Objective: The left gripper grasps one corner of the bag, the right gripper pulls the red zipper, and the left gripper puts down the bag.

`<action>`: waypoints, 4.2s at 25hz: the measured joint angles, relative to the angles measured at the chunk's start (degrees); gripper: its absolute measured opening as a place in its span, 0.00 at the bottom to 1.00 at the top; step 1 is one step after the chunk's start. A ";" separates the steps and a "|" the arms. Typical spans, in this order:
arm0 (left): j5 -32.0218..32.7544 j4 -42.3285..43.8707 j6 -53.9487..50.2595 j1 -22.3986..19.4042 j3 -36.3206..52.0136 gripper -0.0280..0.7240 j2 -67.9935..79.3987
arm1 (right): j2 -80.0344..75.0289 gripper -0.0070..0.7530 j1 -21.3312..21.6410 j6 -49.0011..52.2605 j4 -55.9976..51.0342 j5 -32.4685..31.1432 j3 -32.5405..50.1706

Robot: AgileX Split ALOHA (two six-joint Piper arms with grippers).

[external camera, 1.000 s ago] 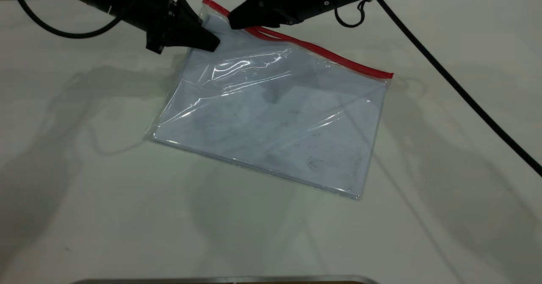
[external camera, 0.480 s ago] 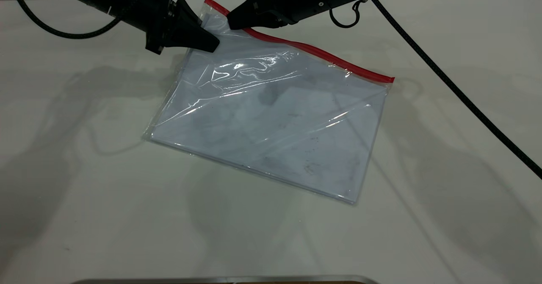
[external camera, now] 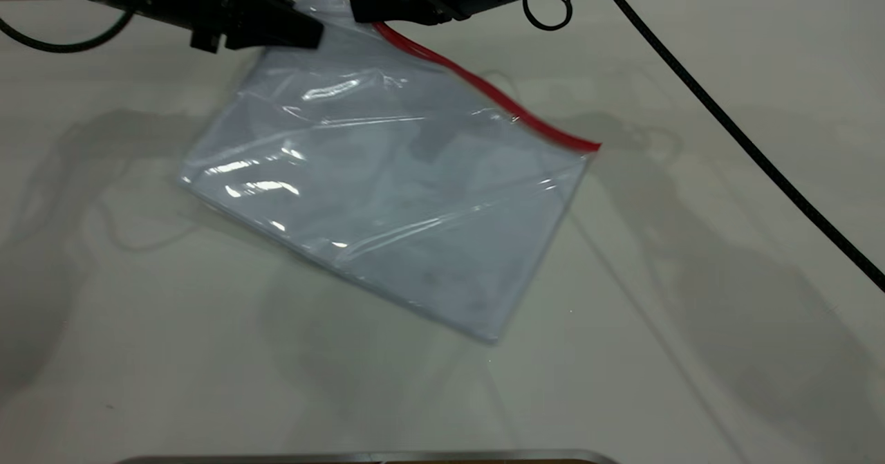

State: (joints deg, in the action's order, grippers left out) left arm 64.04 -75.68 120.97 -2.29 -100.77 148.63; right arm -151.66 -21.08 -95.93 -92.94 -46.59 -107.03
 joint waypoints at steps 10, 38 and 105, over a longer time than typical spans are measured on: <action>1.82 -8.02 0.24 -1.65 0.46 0.11 0.22 | 0.00 0.05 0.61 -0.76 -0.93 0.58 -0.17; 1.34 -15.33 0.22 -2.94 -0.85 0.11 -0.06 | -4.19 0.06 7.04 17.68 29.33 -0.93 -0.34; 2.87 38.54 -90.43 -1.77 1.56 0.55 -59.91 | 118.33 0.47 10.22 85.80 88.59 -24.17 52.57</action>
State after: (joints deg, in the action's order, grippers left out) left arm 66.91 -37.14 30.54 -4.07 -99.21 88.72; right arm -33.33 -10.86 -10.13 -4.35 -70.76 -54.47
